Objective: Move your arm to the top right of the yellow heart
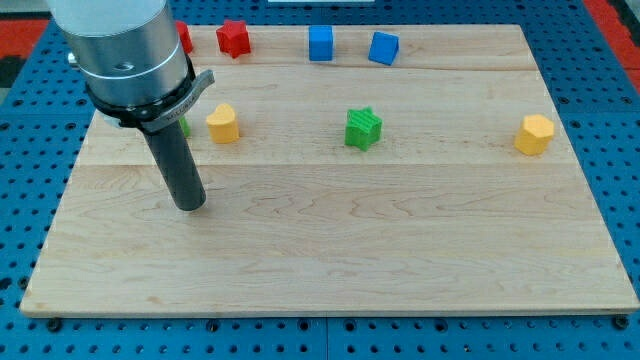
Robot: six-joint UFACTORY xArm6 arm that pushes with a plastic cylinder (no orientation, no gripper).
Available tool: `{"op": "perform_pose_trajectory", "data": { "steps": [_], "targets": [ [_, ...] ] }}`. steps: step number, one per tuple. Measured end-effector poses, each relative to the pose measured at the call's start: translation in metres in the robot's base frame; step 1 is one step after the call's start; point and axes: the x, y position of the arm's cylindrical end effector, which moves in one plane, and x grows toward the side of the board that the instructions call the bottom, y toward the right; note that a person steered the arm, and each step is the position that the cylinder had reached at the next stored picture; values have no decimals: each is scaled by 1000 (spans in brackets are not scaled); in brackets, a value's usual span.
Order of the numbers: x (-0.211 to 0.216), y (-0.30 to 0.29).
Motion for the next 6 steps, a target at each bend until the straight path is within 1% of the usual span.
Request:
{"op": "perform_pose_trajectory", "data": {
  "steps": [1, 2, 4, 5, 6],
  "targets": [
    [0, 0],
    [3, 16],
    [2, 16],
    [-15, 16],
    [-53, 16]
  ]
}}
